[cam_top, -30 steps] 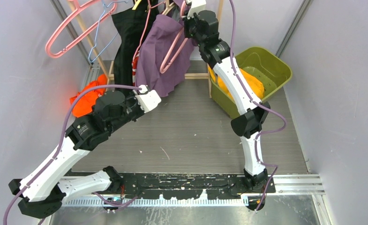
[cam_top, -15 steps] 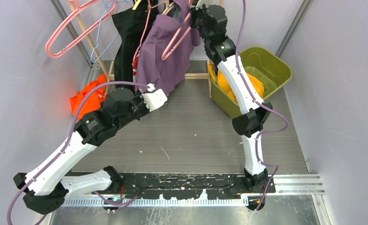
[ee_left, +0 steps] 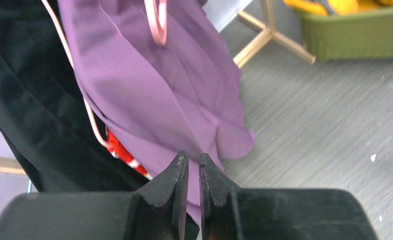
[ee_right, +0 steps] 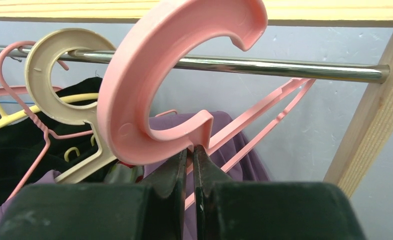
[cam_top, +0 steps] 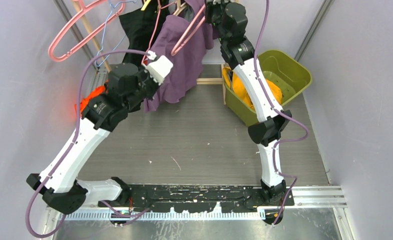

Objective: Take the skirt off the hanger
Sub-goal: Place the hanger at the clothesline.

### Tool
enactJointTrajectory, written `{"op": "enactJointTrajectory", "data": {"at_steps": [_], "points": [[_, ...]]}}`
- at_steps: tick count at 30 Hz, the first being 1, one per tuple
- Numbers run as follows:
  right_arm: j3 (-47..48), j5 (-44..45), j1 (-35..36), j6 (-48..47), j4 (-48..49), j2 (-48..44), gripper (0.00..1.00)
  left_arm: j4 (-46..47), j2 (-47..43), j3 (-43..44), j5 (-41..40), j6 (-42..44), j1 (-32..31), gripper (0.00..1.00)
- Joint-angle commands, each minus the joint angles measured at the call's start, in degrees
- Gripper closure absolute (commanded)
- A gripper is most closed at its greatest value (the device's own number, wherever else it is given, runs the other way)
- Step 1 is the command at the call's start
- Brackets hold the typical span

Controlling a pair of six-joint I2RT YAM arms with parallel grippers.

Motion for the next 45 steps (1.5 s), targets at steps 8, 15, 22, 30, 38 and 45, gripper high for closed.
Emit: {"op": "enactJointTrajectory", "data": {"at_steps": [8, 15, 22, 30, 38, 45], "points": [[-1.6, -2.8, -1.3, 3.0, 2.8, -2.9, 0.99, 3.4, 15.2, 19.2, 15.0, -8.1, 6.1, 0.71], [-15.7, -7.8, -0.8, 8.0, 1.9, -12.5, 0.99, 9.0, 21.3, 24.2, 23.4, -13.8, 5.7, 0.58], [-25.6, -9.3, 1.6, 7.4, -1.4, -22.8, 0.99, 12.2, 22.2, 25.0, 25.4, -16.6, 5.0, 0.57], [-30.1, -9.1, 4.1, 8.2, -3.8, -30.1, 0.99, 15.8, 22.4, 23.0, 26.7, -19.9, 3.1, 0.55], [-35.0, -8.0, 7.4, 8.2, -4.6, -34.0, 0.99, 16.7, 22.9, 24.5, 24.3, -19.5, 0.7, 0.49], [-36.6, -8.1, 9.6, 8.5, -5.7, -35.1, 0.99, 17.7, 22.3, 25.0, 22.0, -17.9, 0.5, 0.49]]}}
